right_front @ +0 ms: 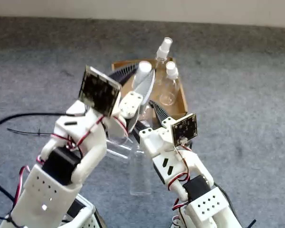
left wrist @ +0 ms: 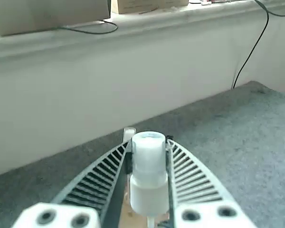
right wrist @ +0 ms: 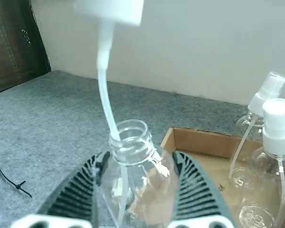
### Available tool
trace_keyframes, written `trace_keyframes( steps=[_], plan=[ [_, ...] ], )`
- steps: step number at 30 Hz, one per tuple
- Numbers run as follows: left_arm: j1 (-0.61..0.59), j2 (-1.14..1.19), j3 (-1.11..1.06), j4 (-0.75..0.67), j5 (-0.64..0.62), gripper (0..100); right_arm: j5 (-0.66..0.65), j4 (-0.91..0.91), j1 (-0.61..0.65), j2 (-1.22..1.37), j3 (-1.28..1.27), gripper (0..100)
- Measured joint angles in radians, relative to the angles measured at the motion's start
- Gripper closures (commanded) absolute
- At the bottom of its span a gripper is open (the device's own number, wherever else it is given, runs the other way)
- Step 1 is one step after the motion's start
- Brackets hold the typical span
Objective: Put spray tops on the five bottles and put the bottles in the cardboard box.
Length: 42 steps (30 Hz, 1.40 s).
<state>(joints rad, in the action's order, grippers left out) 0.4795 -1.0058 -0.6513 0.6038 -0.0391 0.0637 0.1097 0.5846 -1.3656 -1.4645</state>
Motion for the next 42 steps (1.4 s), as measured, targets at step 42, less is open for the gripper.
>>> trace_keyframes(
  steps=[42],
  plan=[
    [-0.048,-0.095,-0.021,0.190,0.101,85,0.006,-0.003,0.000,0.000,-0.034,99.5]
  ],
)
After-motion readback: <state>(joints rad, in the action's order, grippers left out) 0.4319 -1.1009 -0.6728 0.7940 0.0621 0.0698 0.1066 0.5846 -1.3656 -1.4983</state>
